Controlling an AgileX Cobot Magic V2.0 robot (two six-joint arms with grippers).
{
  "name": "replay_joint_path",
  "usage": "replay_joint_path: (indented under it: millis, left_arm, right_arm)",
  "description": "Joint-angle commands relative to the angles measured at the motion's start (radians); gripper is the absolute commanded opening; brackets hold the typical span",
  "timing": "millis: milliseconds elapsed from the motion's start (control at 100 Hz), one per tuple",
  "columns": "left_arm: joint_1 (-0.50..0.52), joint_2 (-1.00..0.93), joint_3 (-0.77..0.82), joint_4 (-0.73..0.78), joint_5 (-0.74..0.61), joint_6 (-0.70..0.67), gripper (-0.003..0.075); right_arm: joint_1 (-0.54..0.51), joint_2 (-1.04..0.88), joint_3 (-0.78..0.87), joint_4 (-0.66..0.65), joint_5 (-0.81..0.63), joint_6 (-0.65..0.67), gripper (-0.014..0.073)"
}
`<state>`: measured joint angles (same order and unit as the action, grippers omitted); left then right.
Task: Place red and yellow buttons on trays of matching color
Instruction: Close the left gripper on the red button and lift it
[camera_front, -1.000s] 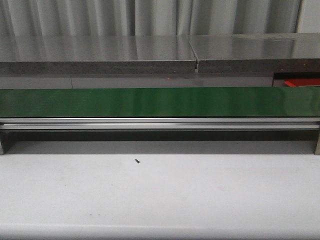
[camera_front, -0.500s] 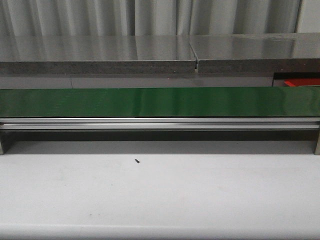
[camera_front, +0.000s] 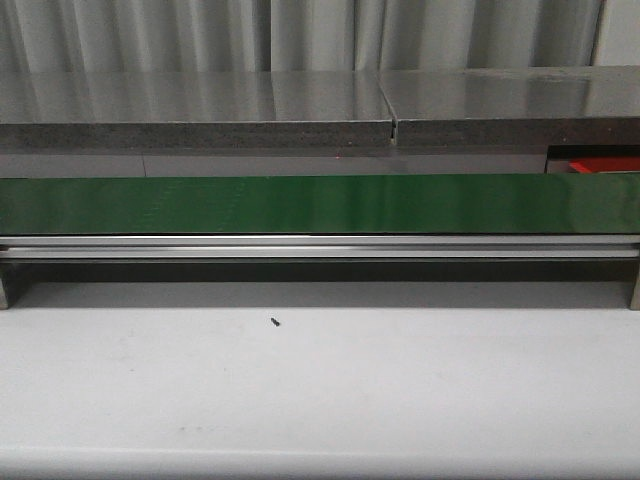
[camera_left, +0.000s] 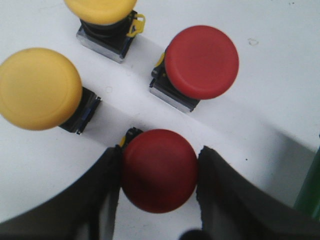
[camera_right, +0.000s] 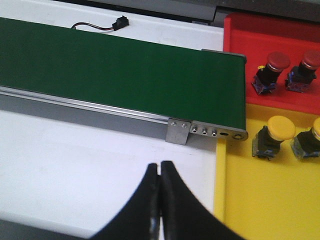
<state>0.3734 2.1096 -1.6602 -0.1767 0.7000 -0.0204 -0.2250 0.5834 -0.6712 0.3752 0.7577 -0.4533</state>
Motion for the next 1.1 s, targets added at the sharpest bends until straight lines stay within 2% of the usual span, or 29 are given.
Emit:
replay_joint_path:
  millis: [0, 110, 250, 480, 620, 880, 1090]
  left_arm:
    - [0.002, -0.070, -0.030, -0.016, -0.041, 0.003, 0.0044]
    - [0.002, -0.108, -0.030, -0.016, -0.028, 0.006, -0.0018]
    - [-0.004, -0.187, -0.030, -0.055, -0.004, 0.045, -0.0019]
    - [-0.005, -0.321, -0.028, -0.257, 0.096, 0.212, -0.0019]
    - [-0.005, -0.387, 0.030, -0.271, 0.105, 0.217, -0.0019]
    - [-0.065, -0.471, 0.270, -0.361, -0.044, 0.295, -0.0019]
    - [-0.168, -0.464, 0.303, -0.361, -0.094, 0.317, -0.0019]
  right_arm:
    - [0.001, -0.001, -0.026, 0.012, -0.055, -0.005, -0.0067]
    - [0.001, -0.001, -0.026, 0.012, -0.055, -0.005, -0.0067]
    - [0.001, -0.001, -0.026, 0.012, -0.055, -0.005, -0.0067]
    - [0.001, -0.001, -0.026, 0.012, -0.055, -0.005, -0.0067]
    - [0.001, -0.001, -0.026, 0.012, -0.055, -0.005, -0.0067]
    - [0.001, -0.001, -0.026, 0.012, -0.055, -0.005, -0.0067]
    - [0.001, -0.001, -0.026, 0.012, -0.055, -0.005, -0.0067]
